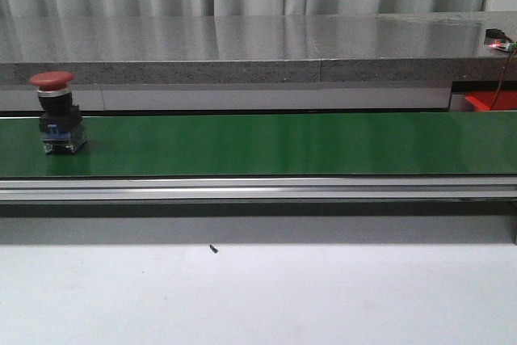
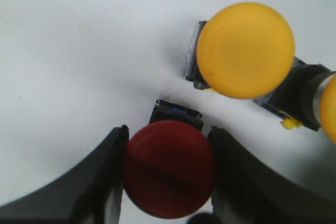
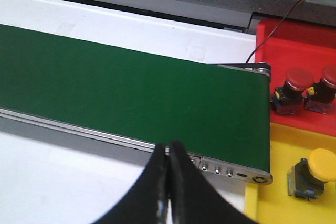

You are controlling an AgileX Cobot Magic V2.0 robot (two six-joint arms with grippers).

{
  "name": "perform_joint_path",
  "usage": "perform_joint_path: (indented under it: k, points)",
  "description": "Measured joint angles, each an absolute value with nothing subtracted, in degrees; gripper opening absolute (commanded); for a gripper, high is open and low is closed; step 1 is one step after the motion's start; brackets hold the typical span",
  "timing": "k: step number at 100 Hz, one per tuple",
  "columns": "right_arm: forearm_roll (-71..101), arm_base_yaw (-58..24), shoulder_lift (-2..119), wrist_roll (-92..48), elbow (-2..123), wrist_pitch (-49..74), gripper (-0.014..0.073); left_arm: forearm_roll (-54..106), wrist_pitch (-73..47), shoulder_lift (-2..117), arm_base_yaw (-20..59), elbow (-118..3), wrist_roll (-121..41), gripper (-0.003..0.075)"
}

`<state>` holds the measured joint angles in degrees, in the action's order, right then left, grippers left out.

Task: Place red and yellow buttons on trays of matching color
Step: 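Grasp another red push button from the table with the left gripper, then set the held red button on the belt start and release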

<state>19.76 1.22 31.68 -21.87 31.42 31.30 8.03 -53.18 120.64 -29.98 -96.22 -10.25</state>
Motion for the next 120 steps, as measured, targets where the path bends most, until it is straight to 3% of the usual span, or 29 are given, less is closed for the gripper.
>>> perform_joint_path:
  k: [55, 92, 120]
  points:
    - [19.76, 1.22, 31.68, -21.87, 31.42, 31.30, -0.0068, 15.29, -61.17, 101.66, -25.88, -96.22, -10.25, 0.0083]
    - [19.76, 1.22, 31.68, -21.87, 31.42, 31.30, -0.0068, 13.09, -66.15, 99.48, -19.01, -96.00, -10.25, 0.0083]
    - [19.76, 1.22, 31.68, -21.87, 31.42, 31.30, -0.0068, 12.99, -65.42, 99.48, -16.70, -88.97, -10.25, 0.0084]
